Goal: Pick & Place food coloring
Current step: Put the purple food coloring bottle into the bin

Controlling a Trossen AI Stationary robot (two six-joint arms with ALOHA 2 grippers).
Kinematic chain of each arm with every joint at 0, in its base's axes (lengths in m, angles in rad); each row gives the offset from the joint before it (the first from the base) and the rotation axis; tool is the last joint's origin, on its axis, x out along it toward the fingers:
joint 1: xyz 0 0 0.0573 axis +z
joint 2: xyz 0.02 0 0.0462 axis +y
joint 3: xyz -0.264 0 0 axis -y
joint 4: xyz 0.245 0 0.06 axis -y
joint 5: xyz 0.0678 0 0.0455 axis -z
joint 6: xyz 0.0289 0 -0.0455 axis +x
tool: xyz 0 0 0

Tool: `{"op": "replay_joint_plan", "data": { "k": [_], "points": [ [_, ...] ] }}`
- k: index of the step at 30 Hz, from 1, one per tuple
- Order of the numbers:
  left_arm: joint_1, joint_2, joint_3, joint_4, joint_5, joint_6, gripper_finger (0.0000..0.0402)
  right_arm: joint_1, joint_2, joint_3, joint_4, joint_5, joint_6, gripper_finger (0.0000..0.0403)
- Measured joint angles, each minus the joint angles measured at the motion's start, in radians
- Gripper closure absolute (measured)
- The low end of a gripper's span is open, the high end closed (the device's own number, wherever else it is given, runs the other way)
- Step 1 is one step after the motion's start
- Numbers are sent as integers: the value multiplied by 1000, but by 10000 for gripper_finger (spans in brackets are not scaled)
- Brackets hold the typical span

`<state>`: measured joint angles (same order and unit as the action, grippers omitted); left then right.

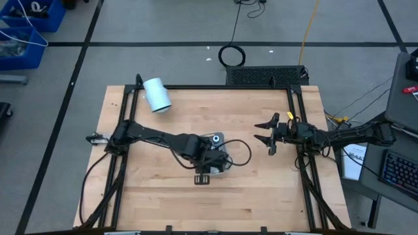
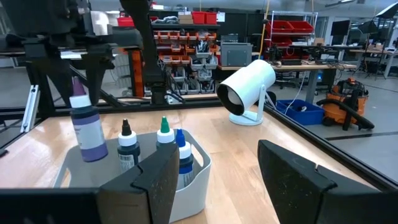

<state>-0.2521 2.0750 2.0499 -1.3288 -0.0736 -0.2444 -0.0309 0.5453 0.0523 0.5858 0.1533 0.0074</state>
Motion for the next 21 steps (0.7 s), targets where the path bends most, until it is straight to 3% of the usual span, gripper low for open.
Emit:
{"op": "replay_joint_plan", "data": {
  "k": [6,21],
  "points": [
    [1,17,-4,-10,32,16,282,0,0,0,-5,0,-4,197],
    [42,18,-173,142,143,41,282,0,0,0,-8,-1,-4,197]
  ]
}}
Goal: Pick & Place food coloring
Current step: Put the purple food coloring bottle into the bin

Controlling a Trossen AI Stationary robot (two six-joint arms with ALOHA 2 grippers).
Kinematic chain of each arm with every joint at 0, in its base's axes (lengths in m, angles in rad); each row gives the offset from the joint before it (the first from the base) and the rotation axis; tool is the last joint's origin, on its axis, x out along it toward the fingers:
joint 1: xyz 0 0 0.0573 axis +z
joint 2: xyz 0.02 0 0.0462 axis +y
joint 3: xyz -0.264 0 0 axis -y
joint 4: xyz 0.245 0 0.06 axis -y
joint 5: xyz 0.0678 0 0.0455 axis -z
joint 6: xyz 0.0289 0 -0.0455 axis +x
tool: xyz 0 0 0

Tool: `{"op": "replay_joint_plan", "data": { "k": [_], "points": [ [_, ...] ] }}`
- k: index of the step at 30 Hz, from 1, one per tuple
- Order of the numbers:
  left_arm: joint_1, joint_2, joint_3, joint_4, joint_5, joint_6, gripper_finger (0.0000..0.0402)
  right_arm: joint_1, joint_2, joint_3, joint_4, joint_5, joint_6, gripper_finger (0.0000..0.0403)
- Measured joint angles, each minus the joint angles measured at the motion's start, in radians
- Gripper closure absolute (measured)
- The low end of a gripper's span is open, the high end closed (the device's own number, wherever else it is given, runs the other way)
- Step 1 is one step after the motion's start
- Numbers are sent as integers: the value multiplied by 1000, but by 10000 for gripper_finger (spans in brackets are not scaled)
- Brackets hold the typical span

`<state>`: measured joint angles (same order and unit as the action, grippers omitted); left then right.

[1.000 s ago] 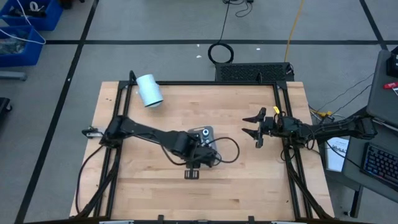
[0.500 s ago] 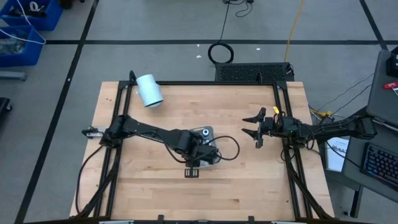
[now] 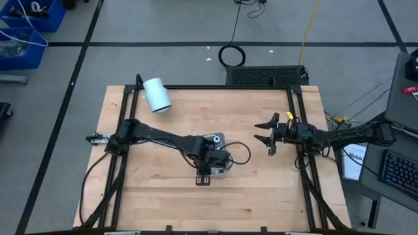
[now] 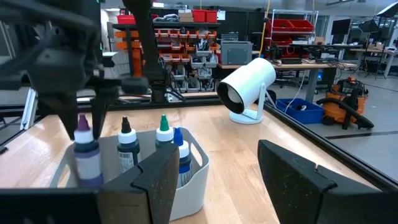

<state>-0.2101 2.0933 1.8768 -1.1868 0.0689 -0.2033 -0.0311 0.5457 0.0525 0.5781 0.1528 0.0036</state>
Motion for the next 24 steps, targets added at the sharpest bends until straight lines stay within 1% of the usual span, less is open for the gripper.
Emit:
{"op": "replay_joint_plan", "data": {
  "k": [9,19,21,24],
  "points": [
    [21,-1,-65,52,21,-1,282,0,0,0,0,0,0,197],
    [9,-1,-67,80,16,-20,281,0,0,0,0,1,0,197],
    [7,-1,-67,80,17,-38,255,0,0,0,0,1,0,197],
    [4,0,-69,81,20,-55,189,0,0,0,0,1,0,197]
  ]
}}
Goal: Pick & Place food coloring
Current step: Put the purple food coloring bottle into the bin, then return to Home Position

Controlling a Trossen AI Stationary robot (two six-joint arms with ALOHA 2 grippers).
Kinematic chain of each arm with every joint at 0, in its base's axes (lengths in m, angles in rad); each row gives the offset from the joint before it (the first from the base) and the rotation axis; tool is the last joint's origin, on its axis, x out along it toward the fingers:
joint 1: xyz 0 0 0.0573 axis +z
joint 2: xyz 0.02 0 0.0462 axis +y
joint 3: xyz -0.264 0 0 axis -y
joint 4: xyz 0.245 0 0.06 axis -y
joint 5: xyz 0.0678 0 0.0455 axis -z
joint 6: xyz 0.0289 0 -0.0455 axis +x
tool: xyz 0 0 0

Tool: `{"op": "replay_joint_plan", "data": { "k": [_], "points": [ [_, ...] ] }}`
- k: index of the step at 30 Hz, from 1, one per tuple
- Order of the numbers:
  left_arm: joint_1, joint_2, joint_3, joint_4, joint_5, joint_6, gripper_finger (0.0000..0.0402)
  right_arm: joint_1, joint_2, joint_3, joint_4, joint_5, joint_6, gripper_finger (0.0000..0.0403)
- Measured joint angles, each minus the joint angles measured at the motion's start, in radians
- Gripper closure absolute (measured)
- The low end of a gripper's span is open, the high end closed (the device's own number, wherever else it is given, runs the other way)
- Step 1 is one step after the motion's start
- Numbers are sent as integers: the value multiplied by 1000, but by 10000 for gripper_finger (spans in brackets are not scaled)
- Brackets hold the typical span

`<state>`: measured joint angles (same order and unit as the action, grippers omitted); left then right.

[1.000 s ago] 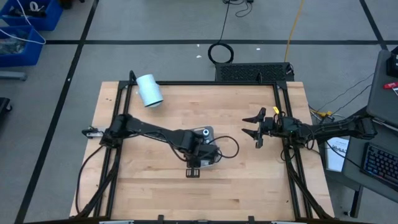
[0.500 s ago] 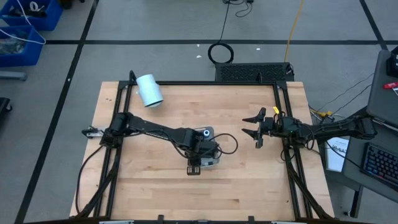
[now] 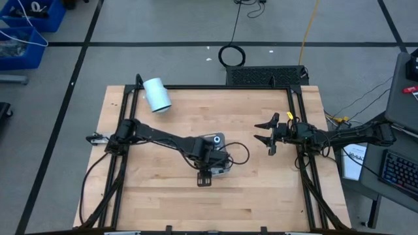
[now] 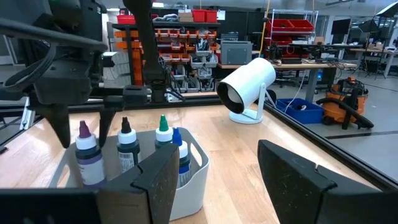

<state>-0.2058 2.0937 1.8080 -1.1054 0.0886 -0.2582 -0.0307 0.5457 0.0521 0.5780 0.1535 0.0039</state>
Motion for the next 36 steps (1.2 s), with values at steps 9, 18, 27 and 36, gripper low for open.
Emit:
{"op": "replay_joint_plan", "data": {
  "k": [9,18,27,36],
  "points": [
    [3,2,32,2,61,-38,88,0,0,0,0,1,0,197],
    [-50,-188,87,114,-166,137,57,0,0,0,0,2,4,197],
    [-146,-673,-521,650,-428,276,57,0,0,0,-26,0,37,197],
    [-60,-1285,-1271,1142,-482,275,58,0,0,0,38,-54,47,197]
  ]
}}
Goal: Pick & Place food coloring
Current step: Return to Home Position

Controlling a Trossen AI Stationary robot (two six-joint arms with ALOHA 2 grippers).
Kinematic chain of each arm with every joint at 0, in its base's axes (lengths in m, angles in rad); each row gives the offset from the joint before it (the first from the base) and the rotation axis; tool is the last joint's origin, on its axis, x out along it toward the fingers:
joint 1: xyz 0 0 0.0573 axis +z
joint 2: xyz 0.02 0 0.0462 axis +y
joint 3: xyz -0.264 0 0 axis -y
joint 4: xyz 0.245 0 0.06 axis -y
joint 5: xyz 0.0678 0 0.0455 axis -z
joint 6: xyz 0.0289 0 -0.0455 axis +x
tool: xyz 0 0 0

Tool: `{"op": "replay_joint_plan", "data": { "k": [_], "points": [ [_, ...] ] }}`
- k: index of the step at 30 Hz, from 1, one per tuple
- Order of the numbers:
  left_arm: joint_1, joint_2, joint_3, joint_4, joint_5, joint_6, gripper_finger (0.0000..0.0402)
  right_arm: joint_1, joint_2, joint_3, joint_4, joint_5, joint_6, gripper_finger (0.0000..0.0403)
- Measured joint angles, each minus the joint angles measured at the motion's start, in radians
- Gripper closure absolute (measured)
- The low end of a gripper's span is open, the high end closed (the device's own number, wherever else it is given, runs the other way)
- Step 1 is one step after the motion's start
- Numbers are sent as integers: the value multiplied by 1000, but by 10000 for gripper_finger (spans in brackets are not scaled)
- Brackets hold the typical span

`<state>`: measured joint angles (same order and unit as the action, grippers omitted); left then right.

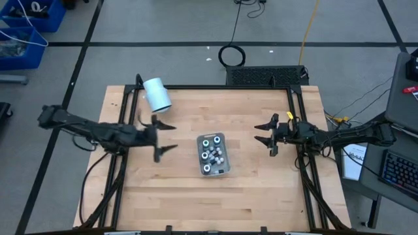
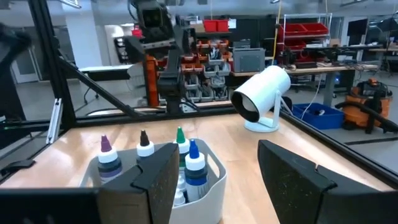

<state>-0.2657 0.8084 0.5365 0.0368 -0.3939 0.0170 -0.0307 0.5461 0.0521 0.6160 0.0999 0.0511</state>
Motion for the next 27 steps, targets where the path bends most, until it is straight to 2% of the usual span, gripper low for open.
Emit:
{"op": "replay_joint_plan", "data": {
  "k": [2,5,10,14,19,27],
  "points": [
    [24,-132,-105,52,26,-1,57,0,0,0,3,1,7,197],
    [53,-311,-196,37,79,1,62,0,0,0,0,2,16,197],
    [84,-556,-267,-115,76,-12,66,0,-3,0,1,2,16,197],
    [95,-698,-318,-169,106,-20,60,0,-18,0,-19,1,-8,197],
    [95,-807,-353,-258,110,-28,58,-1,-43,0,-37,-25,-11,197],
    [96,-804,-356,-295,100,-46,57,0,-107,0,-124,-46,-29,197]
  ]
}}
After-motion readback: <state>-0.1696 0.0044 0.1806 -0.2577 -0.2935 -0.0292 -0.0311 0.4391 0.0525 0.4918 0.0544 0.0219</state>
